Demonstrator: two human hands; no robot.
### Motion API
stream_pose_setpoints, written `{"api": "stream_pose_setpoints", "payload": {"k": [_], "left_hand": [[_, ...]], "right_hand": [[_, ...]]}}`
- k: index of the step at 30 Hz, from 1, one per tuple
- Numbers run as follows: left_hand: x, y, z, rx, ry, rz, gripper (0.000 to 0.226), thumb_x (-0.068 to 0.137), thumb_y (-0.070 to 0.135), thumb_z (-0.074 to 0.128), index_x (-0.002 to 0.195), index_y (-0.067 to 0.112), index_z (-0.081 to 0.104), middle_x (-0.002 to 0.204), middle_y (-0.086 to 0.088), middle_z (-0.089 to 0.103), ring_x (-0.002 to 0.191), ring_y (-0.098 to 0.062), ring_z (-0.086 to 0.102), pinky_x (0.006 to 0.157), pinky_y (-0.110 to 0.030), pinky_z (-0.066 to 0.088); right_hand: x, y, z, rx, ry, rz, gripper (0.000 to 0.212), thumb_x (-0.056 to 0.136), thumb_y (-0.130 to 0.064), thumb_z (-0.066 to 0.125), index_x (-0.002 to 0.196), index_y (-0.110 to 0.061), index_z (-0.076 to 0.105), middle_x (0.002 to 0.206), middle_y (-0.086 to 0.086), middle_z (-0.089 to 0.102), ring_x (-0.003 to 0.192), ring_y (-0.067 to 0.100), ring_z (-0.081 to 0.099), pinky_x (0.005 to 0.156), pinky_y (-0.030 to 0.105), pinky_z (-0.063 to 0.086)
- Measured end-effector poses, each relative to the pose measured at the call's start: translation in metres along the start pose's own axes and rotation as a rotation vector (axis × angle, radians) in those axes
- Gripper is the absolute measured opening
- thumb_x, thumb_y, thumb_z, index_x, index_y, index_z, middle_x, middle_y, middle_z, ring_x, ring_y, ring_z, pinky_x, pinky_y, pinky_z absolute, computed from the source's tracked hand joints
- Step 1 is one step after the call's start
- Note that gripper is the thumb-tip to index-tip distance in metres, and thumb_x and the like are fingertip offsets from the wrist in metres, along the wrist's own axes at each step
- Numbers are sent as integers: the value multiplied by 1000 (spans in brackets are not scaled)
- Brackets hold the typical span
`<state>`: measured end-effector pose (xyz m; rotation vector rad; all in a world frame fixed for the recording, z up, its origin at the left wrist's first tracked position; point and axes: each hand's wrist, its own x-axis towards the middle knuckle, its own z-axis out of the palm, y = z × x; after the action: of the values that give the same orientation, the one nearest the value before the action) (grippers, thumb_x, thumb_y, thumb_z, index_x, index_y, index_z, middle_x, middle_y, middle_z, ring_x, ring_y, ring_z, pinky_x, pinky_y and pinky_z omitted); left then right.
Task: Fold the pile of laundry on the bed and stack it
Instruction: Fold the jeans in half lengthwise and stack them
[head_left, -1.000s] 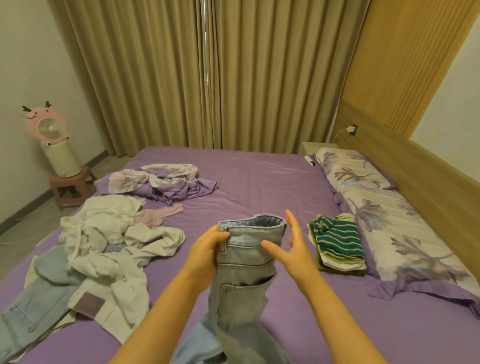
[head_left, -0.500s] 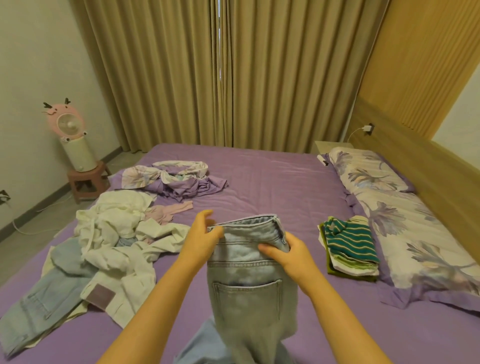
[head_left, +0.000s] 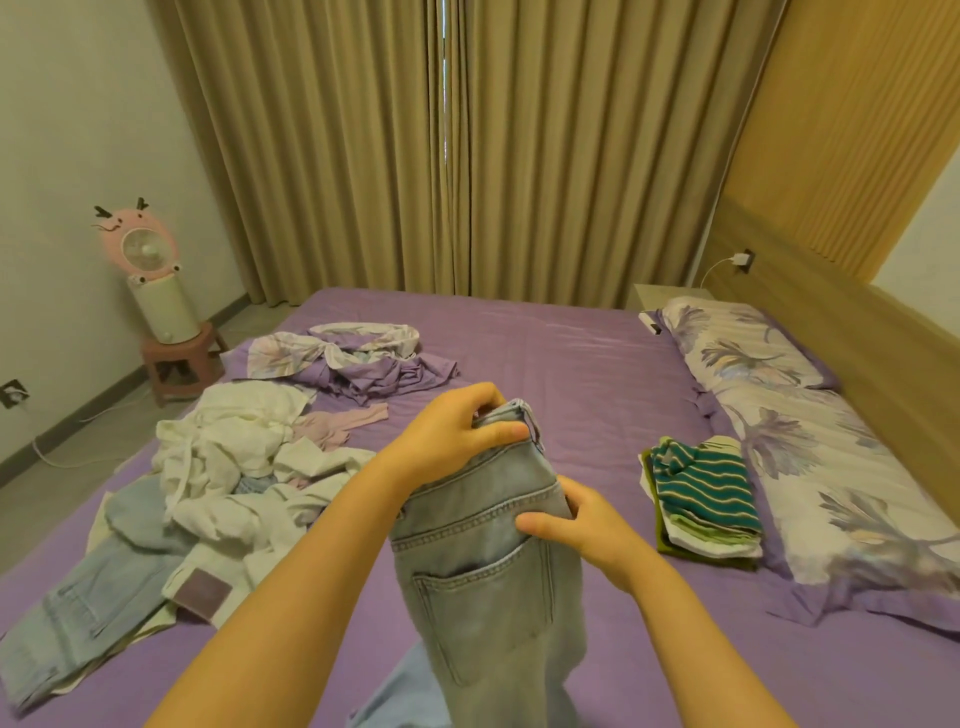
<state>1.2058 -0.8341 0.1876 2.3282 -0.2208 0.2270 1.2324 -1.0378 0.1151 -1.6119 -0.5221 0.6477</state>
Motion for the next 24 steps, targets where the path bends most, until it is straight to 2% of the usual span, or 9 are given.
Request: {"api": "stream_pose_setpoints", "payload": {"k": [5, 8, 12, 16, 20, 24], "left_hand": [[6, 6, -21, 9, 99, 19, 22, 91, 39, 59, 87, 18, 53, 81, -4, 55, 73, -20, 51, 64, -35, 41], [11, 8, -40, 23, 188, -8, 28, 94, 41, 54, 87, 13, 52, 80, -7, 52, 69, -18, 48, 63, -34, 38], [20, 8, -52, 68, 295, -149, 37, 97, 42, 47, 89, 6, 49, 81, -9, 52, 71, -20, 47, 63, -33, 36], [34, 17, -49, 102, 389, -265, 38, 99, 44, 39, 75, 15, 35, 71, 0, 41, 62, -14, 38, 54, -29, 27], [54, 41, -45, 104, 493, -285, 39, 100, 45, 36, 81, 10, 40, 73, 0, 45, 67, -19, 42, 55, -33, 26], [77, 75, -45, 32, 539, -237, 38, 99, 44, 38, 73, 17, 37, 74, 2, 45, 64, -9, 40, 53, -27, 25]], "right_hand": [[5, 10, -4, -21, -34, 42, 57, 71, -37, 82, 123, -35, 58, 117, -13, 67, 104, 8, 65, 80, 24, 55], [6, 18, -8, 1, -11, 64, 51, 72, -31, 80, 119, -28, 61, 112, -8, 70, 100, 12, 67, 80, 29, 56], [1, 5, -21, 50, 153, -43, 51, 67, -35, 84, 112, -25, 64, 106, -6, 72, 96, 14, 69, 77, 28, 57], [-2, -35, -40, 8, 347, -201, 44, 63, -44, 79, 99, -23, 66, 93, -5, 72, 85, 14, 69, 66, 25, 57], [-7, -84, -64, -98, 466, -342, 47, 63, -50, 76, 88, -12, 63, 78, 1, 66, 71, 14, 63, 65, 35, 54], [-23, -132, -91, -177, 594, -469, 52, 62, -56, 75, 88, -12, 65, 79, 4, 67, 69, 7, 59, 62, 28, 50]]}}
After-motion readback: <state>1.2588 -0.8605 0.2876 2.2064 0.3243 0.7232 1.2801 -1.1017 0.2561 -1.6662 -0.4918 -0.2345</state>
